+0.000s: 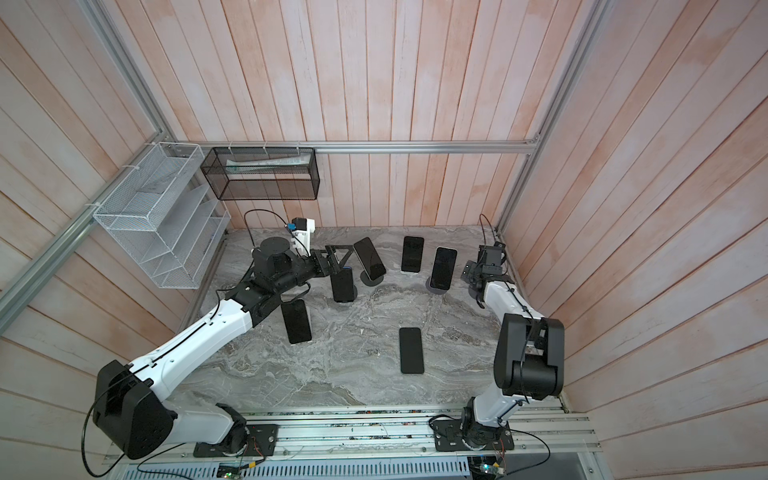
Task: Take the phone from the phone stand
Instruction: 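Move the right gripper toward the phones farthest from the robot, then lower the open right gripper over the white-framed phone on its stand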
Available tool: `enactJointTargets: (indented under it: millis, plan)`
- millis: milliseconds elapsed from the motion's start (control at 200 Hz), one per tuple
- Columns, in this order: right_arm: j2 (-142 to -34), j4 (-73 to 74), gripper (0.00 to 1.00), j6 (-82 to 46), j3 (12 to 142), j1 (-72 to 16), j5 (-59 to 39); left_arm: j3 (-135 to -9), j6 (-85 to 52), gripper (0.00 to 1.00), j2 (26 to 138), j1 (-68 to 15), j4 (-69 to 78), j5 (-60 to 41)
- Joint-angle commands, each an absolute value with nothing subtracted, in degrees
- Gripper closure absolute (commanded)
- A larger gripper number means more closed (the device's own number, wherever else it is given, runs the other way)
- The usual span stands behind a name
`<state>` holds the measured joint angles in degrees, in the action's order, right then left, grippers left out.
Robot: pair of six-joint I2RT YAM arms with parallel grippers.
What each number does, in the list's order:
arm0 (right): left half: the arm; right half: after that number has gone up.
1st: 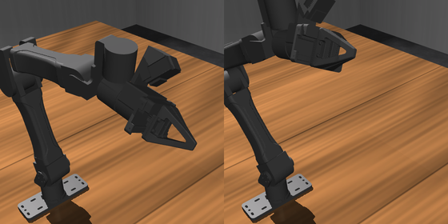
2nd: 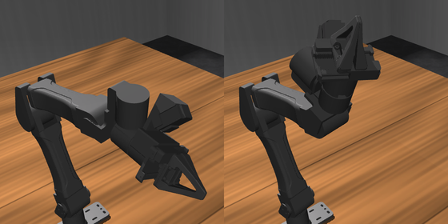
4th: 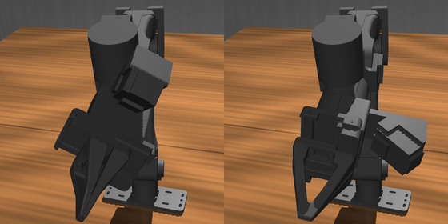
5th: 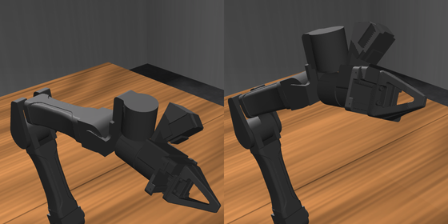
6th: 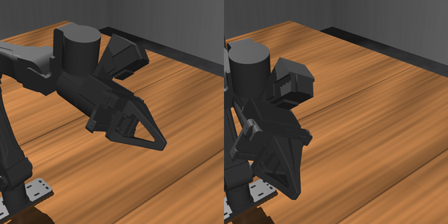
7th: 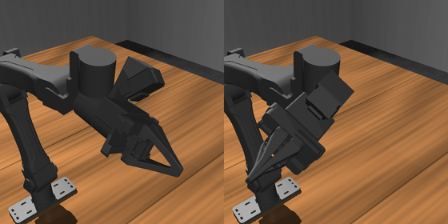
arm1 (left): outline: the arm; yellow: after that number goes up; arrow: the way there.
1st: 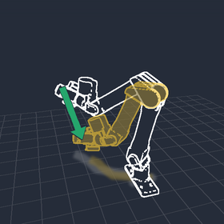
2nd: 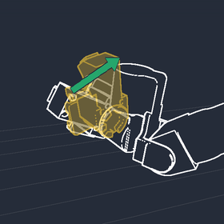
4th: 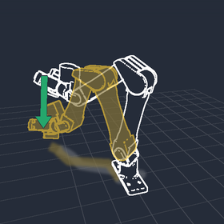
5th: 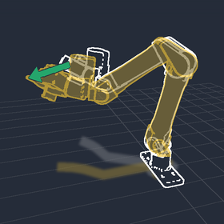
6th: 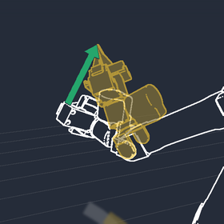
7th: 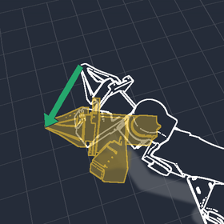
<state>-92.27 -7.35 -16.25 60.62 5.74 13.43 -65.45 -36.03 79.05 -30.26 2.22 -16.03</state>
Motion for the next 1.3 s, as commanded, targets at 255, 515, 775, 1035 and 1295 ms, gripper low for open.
enactJointTargets:
  millis: [255, 515, 775, 1035, 1295]
  plan:
    - [-82.7, -13.6, 0.04, -17.9, 60.8, 5.9, 11.4, -66.0, -34.4, 0.0, 78.4, -30.0, 2.3, -15.5]
    - [-76.1, -15.7, 0.04, -18.9, 59.5, 4.2, 11.6, -66.0, -34.4, 0.0, 78.2, -30.0, 2.2, -15.0]
    - [-71.5, -16.6, 0.08, -19.7, 58.7, -2.3, 12.4, -66.1, -34.7, 0.0, 77.9, -30.0, 1.0, -12.1]
    - [-74.9, -17.5, 0.06, -20.0, 62.4, -10.4, 14.9, -65.7, -38.2, 0.0, 76.6, -29.6, -3.6, 1.7]
    - [-83.7, -17.5, 0.03, -19.7, 67.2, -11.0, 15.3, -64.5, -45.1, 0.0, 76.3, -24.8, -4.4, 3.0]
